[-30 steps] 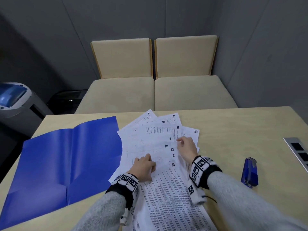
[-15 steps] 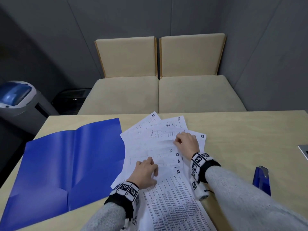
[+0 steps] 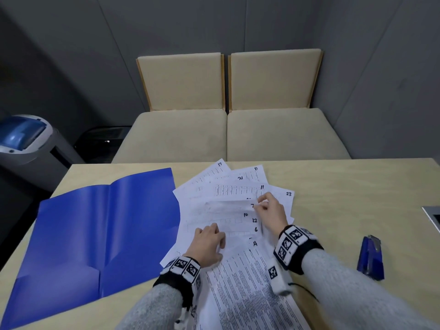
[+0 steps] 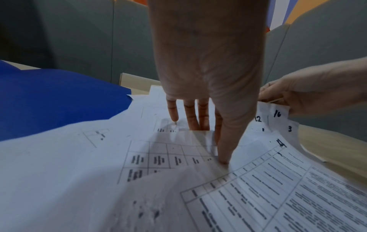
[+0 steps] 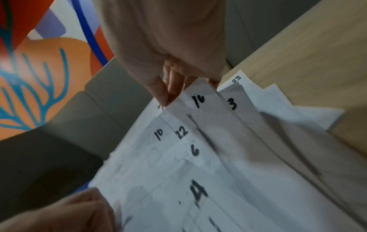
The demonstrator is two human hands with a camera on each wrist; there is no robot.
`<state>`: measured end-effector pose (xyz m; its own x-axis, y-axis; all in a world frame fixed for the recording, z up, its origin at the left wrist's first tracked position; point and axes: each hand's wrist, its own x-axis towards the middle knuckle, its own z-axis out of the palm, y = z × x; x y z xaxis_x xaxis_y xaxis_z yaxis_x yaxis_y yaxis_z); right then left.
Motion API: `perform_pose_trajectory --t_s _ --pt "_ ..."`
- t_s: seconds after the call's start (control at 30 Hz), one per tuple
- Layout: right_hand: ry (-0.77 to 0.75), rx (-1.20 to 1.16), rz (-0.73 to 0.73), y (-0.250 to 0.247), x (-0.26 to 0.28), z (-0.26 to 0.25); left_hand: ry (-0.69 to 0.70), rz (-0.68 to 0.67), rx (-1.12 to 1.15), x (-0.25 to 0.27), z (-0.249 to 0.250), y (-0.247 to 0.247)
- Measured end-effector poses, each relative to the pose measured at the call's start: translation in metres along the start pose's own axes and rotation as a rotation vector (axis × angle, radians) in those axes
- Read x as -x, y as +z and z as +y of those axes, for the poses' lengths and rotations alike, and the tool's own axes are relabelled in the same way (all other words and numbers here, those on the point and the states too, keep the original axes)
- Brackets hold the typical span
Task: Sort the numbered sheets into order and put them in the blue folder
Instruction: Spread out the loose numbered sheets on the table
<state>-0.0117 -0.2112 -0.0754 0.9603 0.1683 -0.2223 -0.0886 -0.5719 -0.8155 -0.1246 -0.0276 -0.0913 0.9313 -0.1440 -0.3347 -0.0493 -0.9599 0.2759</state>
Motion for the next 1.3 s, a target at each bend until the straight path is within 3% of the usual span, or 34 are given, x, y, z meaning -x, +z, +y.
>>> perform_pose_trajectory --t_s 0.1,0.17,0.43,0.53,0.67,0.73,0.83,0.9,1.03,1.1,1.17,1.3 --pt "-0.092 0.225 -0.066 -0.005 -0.005 -0.011 -0.002 0.000 -0.008 0.001 0.001 0.001" --pt "-0.181 0.325 -0.019 -0.009 -0.004 -0.018 -0.006 0.001 -0.003 0.001 0.001 0.001" --pt "-0.250 -0.004 0.131 -0.038 -0.002 -0.042 -0.030 0.004 0.002 0.003 -0.002 0.000" --pt "-0.261 0.011 0.056 -0.048 -0.005 -0.044 -0.035 0.006 -0.011 0.001 -0.001 0.000" --pt "-0.138 0.049 0.009 -0.051 -0.007 -0.028 -0.037 -0.003 -0.029 0.000 0.002 -0.005" --pt "-0.126 -0.031 -0.058 -0.048 -0.002 -0.015 -0.051 0.133 -0.044 -0.001 0.004 -0.006" --pt "-0.112 -0.058 -0.155 -0.040 0.009 0.002 -0.125 0.592 -0.002 -0.006 0.006 -0.011" --pt "-0.101 -0.092 -0.161 -0.038 0.015 0.007 -0.109 0.722 0.023 -0.014 0.005 -0.019" --pt "-0.083 -0.206 -0.302 -0.048 0.017 -0.005 -0.021 0.588 -0.085 -0.030 -0.003 -0.040" --pt "0.000 -0.321 -0.394 -0.059 0.009 -0.018 0.012 0.585 -0.104 -0.033 -0.009 -0.040" --pt "0.101 -0.373 -0.339 -0.062 -0.009 -0.023 0.033 0.586 -0.134 -0.031 -0.015 -0.037" --pt "0.243 -0.122 -0.235 -0.038 -0.040 -0.014 0.065 0.473 -0.059 -0.031 -0.022 -0.027"
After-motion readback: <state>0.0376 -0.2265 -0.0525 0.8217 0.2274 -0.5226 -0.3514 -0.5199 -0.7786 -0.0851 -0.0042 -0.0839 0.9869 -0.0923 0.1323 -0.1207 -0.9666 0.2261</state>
